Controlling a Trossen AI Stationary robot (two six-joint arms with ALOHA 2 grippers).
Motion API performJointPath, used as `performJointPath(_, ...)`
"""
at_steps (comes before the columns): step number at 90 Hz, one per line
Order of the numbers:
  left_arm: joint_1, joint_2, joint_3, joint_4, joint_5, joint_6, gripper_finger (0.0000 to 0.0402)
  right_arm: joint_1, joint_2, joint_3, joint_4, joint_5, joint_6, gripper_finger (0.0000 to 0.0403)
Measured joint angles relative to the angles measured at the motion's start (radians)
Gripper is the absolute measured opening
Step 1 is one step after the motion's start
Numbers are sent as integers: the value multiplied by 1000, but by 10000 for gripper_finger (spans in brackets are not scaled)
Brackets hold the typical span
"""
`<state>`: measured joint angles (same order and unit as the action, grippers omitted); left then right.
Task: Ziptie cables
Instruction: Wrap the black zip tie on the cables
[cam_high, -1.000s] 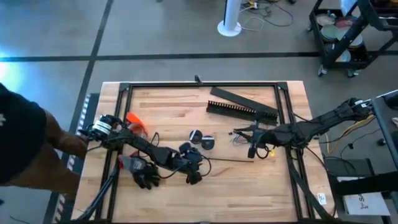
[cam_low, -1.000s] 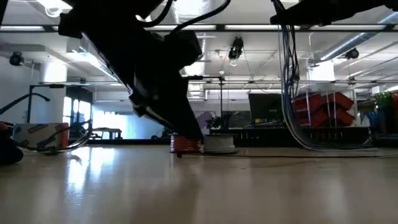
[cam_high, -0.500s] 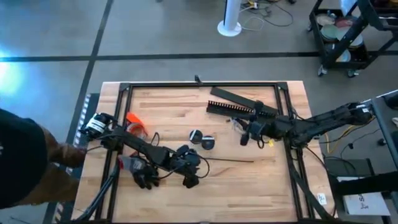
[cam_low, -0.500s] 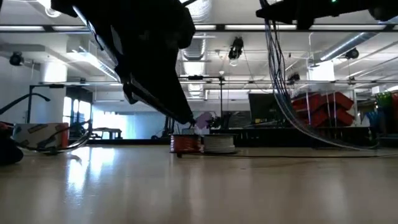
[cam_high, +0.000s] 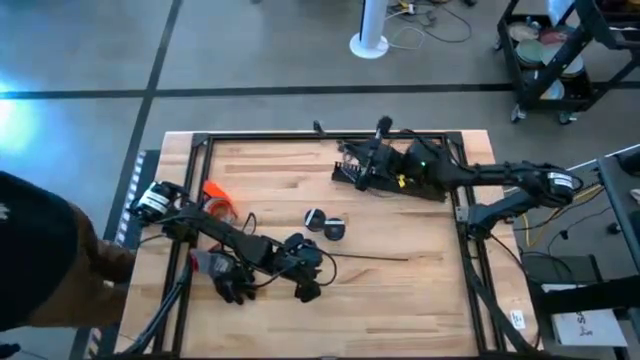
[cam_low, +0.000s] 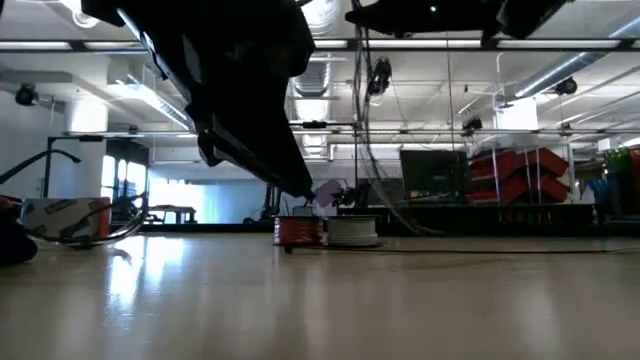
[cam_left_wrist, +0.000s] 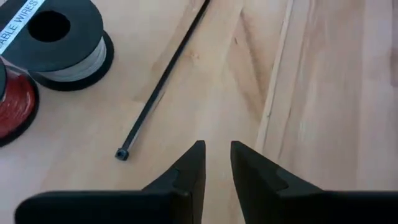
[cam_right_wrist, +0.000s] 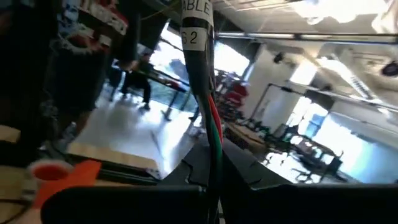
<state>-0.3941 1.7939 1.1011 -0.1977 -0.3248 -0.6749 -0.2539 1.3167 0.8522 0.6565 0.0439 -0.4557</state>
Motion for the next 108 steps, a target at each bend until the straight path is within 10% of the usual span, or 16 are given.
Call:
performJointPath(63, -28, -1, 0, 43, -6, 8, 65, 258, -357, -569, -247, 9, 282, 0)
performJointPath(108, -26, -1, 0, 150, -31, 12, 61, 408, -274, -526, -649, -3, 155, 0)
